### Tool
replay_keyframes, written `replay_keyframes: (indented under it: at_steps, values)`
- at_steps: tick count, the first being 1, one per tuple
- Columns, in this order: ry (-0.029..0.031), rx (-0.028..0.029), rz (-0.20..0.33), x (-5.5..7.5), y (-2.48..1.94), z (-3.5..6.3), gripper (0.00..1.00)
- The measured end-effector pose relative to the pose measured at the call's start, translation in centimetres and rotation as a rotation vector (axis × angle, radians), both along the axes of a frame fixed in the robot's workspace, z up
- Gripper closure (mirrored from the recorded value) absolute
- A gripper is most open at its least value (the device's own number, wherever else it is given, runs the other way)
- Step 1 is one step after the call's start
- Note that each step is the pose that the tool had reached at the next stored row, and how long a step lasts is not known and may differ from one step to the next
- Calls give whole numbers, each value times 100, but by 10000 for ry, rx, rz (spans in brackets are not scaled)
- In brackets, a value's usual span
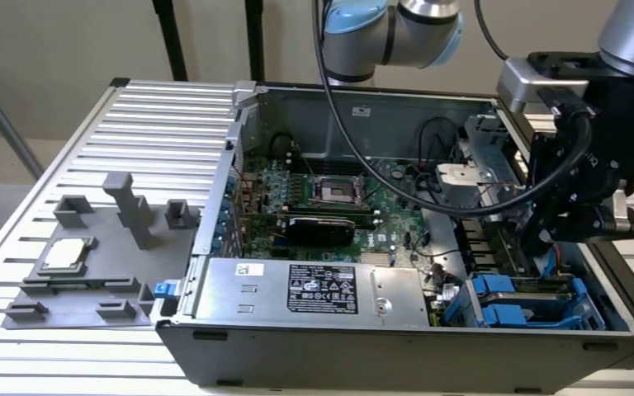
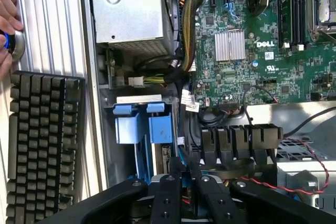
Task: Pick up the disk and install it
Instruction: 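Insert the second disk wire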
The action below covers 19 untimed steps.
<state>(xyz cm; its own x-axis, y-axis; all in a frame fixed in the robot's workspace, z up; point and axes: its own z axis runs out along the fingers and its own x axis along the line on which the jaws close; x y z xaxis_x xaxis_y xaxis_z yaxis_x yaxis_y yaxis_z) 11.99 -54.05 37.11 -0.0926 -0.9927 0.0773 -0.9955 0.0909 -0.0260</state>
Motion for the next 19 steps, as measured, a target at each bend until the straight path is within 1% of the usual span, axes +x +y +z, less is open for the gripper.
replay_keyframes:
  at_steps: [4,8,13,14,19]
  values:
    - [-148,16,21,-10,-49,-40,84]
    - [-245,35,34,-10,-93,-85,84]
    - [-372,48,63,-10,-124,-136,84]
    - [-392,50,73,-10,-129,-147,84]
    - [-448,59,142,-10,-146,-220,84]
